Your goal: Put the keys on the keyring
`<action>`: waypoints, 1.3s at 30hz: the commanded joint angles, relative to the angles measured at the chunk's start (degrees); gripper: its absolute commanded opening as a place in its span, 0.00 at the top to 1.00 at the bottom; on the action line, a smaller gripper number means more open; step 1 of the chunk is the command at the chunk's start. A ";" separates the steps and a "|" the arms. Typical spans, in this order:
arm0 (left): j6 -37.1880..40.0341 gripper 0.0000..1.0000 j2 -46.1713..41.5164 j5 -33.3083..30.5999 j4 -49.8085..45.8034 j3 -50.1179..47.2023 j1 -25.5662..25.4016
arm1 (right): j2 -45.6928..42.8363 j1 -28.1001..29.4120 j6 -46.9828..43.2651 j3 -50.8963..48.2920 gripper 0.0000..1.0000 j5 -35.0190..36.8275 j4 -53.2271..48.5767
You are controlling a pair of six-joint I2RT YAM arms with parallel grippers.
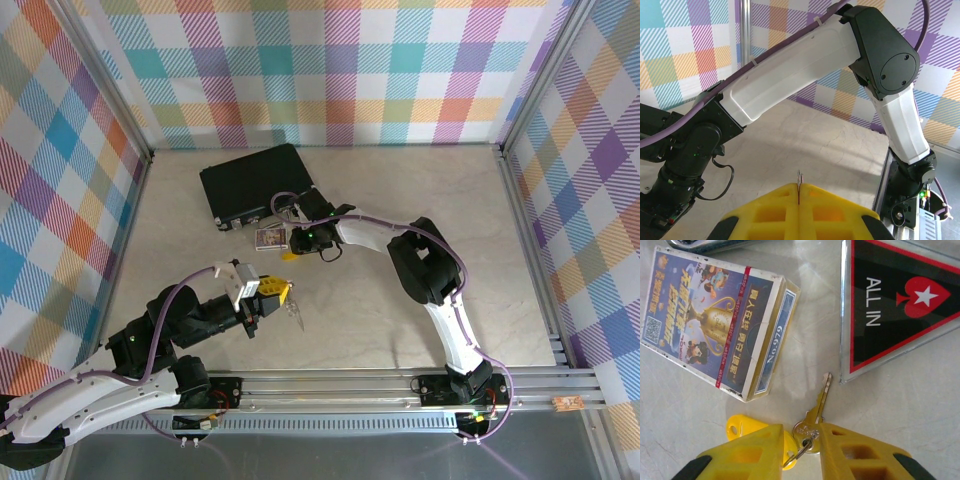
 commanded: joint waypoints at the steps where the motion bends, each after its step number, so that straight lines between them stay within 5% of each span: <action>1: -0.04 1.00 -0.94 0.63 3.80 -0.43 -0.34 | 0.95 0.35 0.25 1.76 0.77 0.17 -1.35; 39: 1.05 1.00 -1.23 0.15 2.03 1.60 -0.33 | -7.17 0.35 -2.30 -3.15 0.97 7.65 -4.50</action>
